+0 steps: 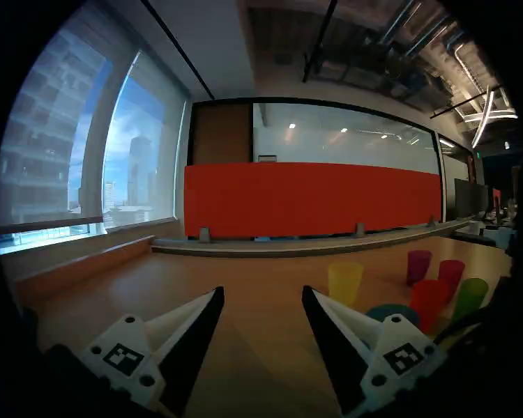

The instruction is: Pour water

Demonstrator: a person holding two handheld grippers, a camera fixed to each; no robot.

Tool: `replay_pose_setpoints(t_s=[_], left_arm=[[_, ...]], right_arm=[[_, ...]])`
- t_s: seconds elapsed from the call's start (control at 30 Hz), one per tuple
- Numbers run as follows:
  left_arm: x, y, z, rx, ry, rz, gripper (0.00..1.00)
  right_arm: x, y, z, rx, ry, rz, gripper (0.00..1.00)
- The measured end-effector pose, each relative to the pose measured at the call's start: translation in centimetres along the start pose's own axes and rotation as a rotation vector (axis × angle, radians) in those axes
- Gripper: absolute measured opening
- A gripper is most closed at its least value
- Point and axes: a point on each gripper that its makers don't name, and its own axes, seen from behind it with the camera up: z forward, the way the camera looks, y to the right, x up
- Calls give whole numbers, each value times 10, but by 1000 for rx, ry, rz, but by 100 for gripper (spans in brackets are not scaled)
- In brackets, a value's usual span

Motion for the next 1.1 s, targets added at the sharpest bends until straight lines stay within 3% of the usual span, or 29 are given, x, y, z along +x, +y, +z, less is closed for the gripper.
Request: replay_pose_setpoints(t_s=[1.1], left_arm=[[0,0,0,0,0,0,82]], right_arm=[[-5,-4,-3,10,0,-27,100]])
